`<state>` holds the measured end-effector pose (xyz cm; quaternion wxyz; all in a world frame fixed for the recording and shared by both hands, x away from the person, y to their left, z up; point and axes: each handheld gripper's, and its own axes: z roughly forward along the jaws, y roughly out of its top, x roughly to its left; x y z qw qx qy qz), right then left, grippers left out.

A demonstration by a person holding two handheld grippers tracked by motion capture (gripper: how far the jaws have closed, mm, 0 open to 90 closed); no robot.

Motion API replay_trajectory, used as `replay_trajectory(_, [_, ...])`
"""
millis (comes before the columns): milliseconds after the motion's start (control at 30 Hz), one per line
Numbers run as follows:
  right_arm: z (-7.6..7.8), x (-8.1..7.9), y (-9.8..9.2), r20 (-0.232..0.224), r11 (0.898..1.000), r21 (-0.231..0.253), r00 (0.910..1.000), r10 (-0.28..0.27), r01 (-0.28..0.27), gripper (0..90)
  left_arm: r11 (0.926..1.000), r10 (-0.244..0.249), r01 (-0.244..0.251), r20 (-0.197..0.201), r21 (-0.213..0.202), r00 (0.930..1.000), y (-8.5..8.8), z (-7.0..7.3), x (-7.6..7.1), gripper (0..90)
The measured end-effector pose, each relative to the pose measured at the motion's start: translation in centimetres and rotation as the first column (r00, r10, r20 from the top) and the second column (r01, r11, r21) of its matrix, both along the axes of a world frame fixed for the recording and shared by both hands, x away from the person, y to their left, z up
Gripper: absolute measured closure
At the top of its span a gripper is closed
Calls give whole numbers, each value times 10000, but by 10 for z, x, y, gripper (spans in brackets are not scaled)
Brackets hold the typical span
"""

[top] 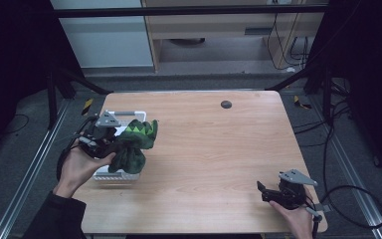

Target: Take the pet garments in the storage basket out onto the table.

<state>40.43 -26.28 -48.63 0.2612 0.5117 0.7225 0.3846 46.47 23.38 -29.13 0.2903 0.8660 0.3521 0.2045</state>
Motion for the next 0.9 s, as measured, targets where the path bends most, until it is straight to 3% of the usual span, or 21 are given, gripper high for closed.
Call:
replay_trajectory(400, [0,0,0,39,10000,3,10000,3,-3,105,9967,-805,805,-3,68,9968,-24,2,-8,802])
replay_trajectory(900, [1,0,-1,120,10000,-19,9999,-14,15,101,9871,-1578,1581,-147,240,9874,-53,-2,-11,802])
